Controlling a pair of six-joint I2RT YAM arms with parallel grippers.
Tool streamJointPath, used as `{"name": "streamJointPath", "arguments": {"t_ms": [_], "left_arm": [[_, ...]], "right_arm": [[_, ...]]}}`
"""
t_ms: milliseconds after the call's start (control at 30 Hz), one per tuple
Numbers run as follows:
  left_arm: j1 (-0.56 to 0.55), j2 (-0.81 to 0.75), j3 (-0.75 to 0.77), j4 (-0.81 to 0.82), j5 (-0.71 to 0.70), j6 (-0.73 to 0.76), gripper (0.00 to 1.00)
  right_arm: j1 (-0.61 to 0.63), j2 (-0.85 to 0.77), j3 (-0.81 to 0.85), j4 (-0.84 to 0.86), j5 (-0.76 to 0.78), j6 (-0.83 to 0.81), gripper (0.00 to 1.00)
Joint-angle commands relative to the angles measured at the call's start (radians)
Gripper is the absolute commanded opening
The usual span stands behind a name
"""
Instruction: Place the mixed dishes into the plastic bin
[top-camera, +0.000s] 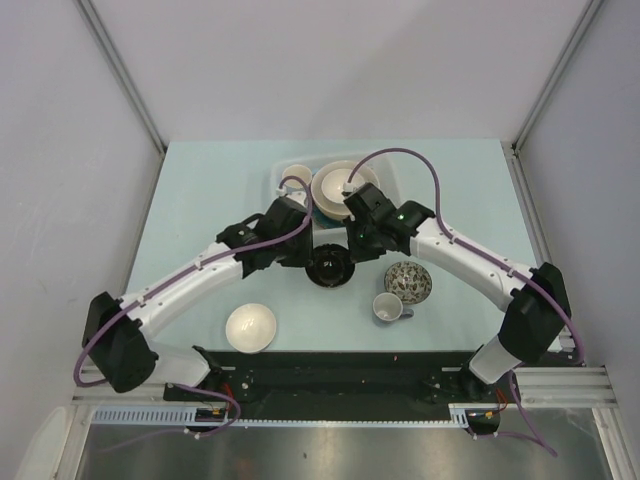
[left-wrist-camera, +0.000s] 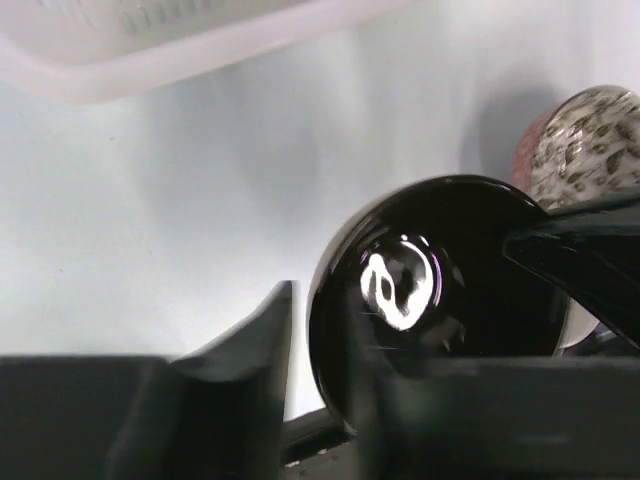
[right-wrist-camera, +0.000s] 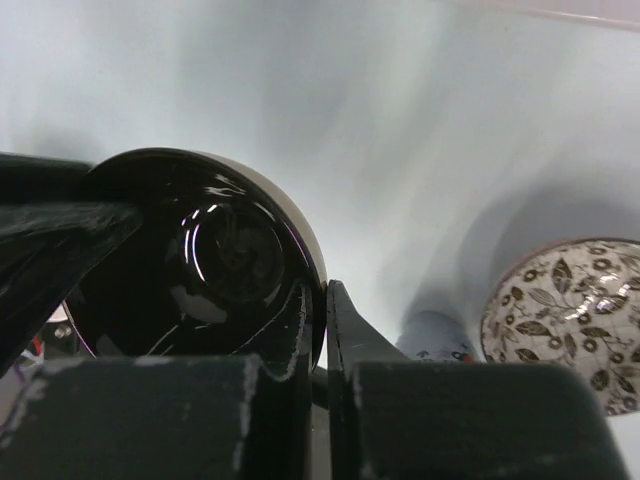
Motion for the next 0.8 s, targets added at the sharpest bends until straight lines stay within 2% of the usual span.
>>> {"name": "streamJointPath", "arguments": {"t_ms": [0,67,133,167,233,267,367,500,667,767], "left_arm": [[0.013,-0.101,-0.005,0.06,-0.043,-0.017,0.46],[0.016,-0.129,0.003,0.052,-0.108,-0.018,0.67],[0.025,-0.146,0.006,0.065,-0.121,0.004,0.67],[0.028,-0.163,0.011,0.059,-0.15,0.003,0.75],[0.033,-0.178,0.028,0.028,-0.184,0.003,0.81],[0.037,-0.196,0.034,0.014,-0.23,-0.001,0.87],[0.068,-0.241,0.029,-0.003,-0.259,0.007,0.9],[0.137,-0.262,-0.005,-0.003,-0.218,0.021,0.9],[0.162,-0.276,-0.043,-0.007,-0.196,0.018,0.89],[0.165,-0.286,-0.075,-0.01,-0.187,0.015,0.88]], "right_arm": [[-0.002,-0.027,0.014,0.044,0.064,0.003,0.0],[-0.007,-0.047,0.014,0.052,0.072,-0.003,0.0],[-0.016,-0.058,0.019,0.064,0.079,-0.008,0.0],[-0.027,-0.064,0.022,0.068,0.076,-0.009,0.0],[-0.037,-0.065,0.056,0.068,0.075,-0.012,0.0],[-0.042,-0.064,0.077,0.067,0.078,-0.02,0.0],[-0.067,-0.032,0.191,0.056,0.127,-0.064,0.0],[-0.128,0.095,0.404,0.01,0.144,-0.161,0.0],[-0.249,0.301,0.653,0.016,0.093,-0.216,0.0],[-0.298,0.451,0.79,-0.036,0.061,-0.224,0.0]]}}
